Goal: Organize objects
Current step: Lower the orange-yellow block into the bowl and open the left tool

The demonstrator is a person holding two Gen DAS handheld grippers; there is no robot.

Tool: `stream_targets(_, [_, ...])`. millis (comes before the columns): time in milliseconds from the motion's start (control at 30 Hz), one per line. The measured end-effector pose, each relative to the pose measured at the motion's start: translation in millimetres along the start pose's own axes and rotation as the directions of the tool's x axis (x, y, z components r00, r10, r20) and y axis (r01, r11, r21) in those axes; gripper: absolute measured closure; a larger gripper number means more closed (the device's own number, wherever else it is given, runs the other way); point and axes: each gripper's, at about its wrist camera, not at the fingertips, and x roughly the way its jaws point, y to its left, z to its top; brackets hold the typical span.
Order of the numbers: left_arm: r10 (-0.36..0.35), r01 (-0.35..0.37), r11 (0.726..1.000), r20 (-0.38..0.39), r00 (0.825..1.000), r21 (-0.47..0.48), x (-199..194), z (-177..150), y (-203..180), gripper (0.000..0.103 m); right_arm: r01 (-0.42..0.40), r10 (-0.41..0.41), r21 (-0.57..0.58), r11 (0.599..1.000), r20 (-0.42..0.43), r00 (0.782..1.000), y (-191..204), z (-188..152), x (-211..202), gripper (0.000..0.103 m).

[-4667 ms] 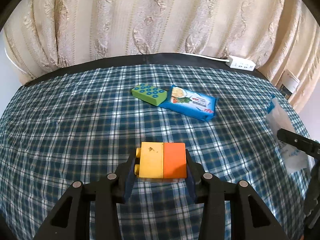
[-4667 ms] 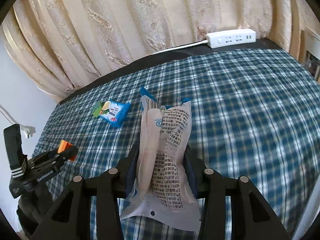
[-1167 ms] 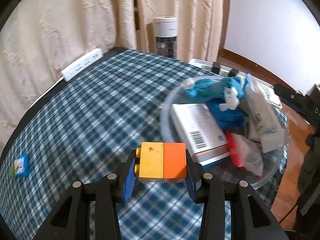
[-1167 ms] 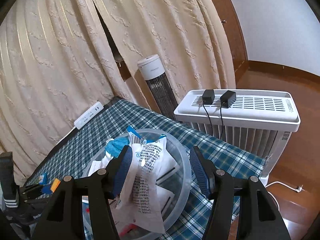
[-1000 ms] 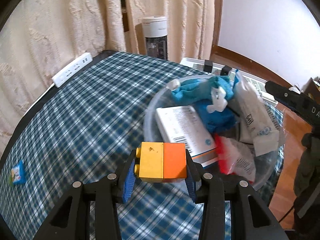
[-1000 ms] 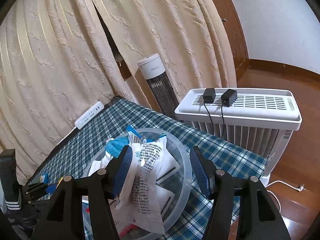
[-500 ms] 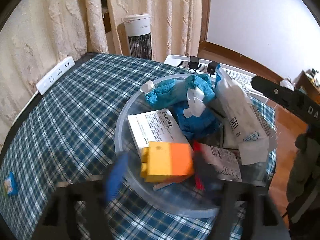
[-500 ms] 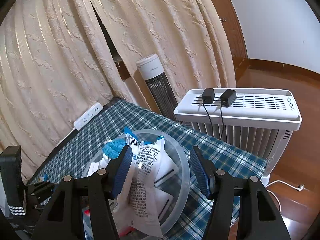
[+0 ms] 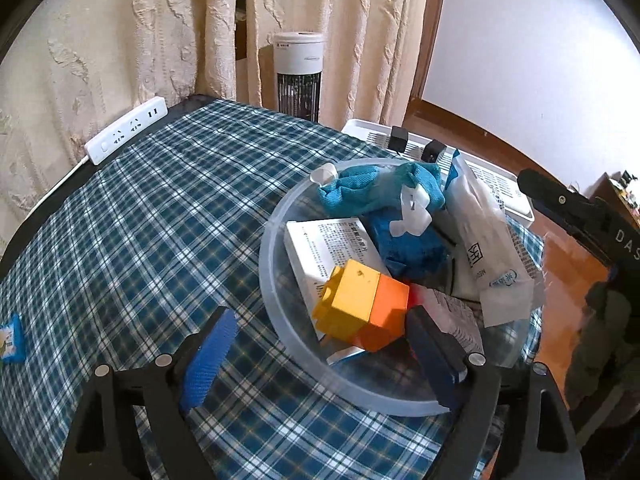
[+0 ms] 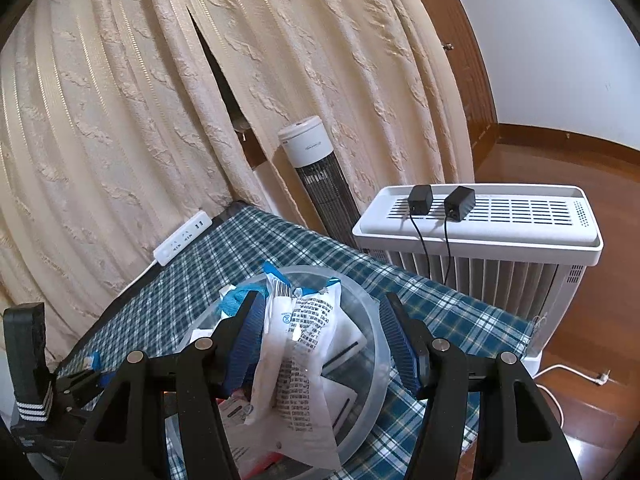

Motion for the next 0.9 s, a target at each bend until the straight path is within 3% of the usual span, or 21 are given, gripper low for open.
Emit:
stream_targets(300, [0.024,-0.022,0.998,0.032,0.999,-0.063,-10,1,18,0.012,-0.008,0.008,-0.004,1.0,0.008,1.0,7,-1,-4,0.042])
stream_targets(900, [0.054,-0.052,0.996,0.025,0.998,-0.071,-12,-11,25,0.008,-0.038,0.038,-0.021,0.999,0.006,0.999,27,-5,-11,0.042])
